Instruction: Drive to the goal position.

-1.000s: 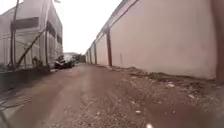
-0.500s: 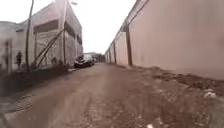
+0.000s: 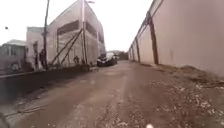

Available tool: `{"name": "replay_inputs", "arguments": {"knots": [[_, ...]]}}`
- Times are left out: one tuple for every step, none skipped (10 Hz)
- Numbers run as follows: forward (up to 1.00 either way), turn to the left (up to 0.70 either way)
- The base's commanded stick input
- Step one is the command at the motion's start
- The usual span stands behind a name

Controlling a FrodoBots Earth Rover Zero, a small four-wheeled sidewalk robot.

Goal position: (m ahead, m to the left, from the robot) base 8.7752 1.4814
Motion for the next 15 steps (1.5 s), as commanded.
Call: {"name": "replay_inputs", "arguments": {"knots": [[1.0,0.12],[1.0,0.12],[1.0,0.12],[1.0,0.12],[1.0,0.12],[1.0,0.12],[1.0,0.12],[1.0,0.12],[1.0,0.12],[1.0,0.12],[1.0,-0.28],[1.0,-0.25],[1.0,-0.03],[1.0,0.12],[1.0,0.12]]}}
